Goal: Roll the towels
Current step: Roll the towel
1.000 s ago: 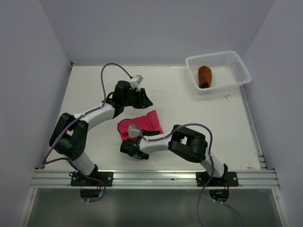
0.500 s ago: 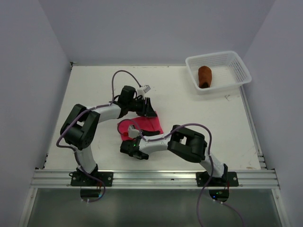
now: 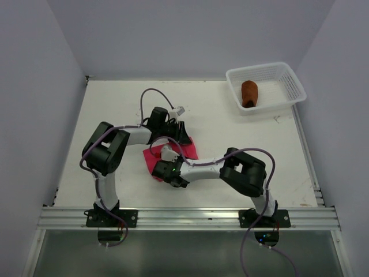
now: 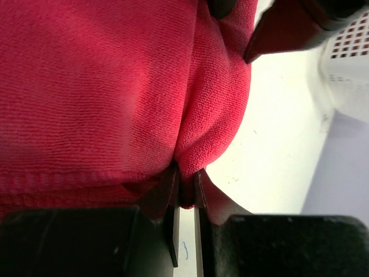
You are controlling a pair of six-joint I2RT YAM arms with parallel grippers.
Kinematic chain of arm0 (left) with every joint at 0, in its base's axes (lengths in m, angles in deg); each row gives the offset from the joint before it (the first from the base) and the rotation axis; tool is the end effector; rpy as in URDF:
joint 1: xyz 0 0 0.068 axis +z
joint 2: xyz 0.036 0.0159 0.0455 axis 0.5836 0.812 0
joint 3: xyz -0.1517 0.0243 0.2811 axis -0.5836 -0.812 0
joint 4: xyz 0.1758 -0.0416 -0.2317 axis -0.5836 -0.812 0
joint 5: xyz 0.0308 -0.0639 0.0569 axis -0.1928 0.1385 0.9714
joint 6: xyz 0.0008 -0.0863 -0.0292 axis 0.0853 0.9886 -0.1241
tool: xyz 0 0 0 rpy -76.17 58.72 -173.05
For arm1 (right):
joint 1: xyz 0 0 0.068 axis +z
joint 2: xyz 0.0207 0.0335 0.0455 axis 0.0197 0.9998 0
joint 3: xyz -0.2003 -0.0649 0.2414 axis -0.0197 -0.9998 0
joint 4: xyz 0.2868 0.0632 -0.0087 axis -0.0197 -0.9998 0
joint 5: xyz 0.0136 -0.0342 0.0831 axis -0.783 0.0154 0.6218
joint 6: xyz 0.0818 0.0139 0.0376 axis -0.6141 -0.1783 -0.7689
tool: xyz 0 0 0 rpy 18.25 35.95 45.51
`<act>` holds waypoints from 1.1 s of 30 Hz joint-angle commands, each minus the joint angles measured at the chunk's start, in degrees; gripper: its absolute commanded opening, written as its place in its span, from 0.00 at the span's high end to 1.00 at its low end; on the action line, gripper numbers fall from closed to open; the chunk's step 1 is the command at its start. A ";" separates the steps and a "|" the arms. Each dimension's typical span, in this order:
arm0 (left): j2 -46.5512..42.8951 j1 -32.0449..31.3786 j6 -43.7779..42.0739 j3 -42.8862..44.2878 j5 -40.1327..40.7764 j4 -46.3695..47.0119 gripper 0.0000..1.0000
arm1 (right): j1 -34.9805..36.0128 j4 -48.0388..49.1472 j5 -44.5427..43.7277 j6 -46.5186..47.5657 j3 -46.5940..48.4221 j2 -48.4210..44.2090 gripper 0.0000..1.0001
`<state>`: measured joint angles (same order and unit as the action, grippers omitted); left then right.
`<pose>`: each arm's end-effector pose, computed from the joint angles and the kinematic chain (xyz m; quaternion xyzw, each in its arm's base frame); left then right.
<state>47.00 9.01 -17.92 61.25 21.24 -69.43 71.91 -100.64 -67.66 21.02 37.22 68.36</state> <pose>0.3843 -0.2485 0.1302 0.1487 0.8610 -0.4307 0.2260 0.2063 0.3846 0.1154 -0.3688 0.7966 -0.2929 0.3789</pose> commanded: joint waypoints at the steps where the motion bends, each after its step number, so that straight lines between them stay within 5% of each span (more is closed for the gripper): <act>1: 3.56 -0.02 -0.83 0.45 3.94 1.23 0.59 | -1.88 7.80 14.14 -5.45 -3.61 -4.40 0.87; 14: 4.53 -0.11 -1.35 -0.77 5.61 2.55 0.60 | -3.98 13.68 21.78 -11.51 -11.87 -26.00 0.54; 22: 3.92 -0.11 -1.00 -2.53 5.70 3.52 0.60 | -17.33 25.19 38.12 -17.84 -21.89 -37.81 0.52; 33: 2.25 -0.11 -1.00 -3.32 5.61 3.25 0.60 | -32.10 36.89 58.08 -21.89 -24.63 -31.14 0.51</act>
<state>48.46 8.96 -16.83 59.82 21.24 -63.10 41.51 -70.06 -16.97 1.07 12.74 35.64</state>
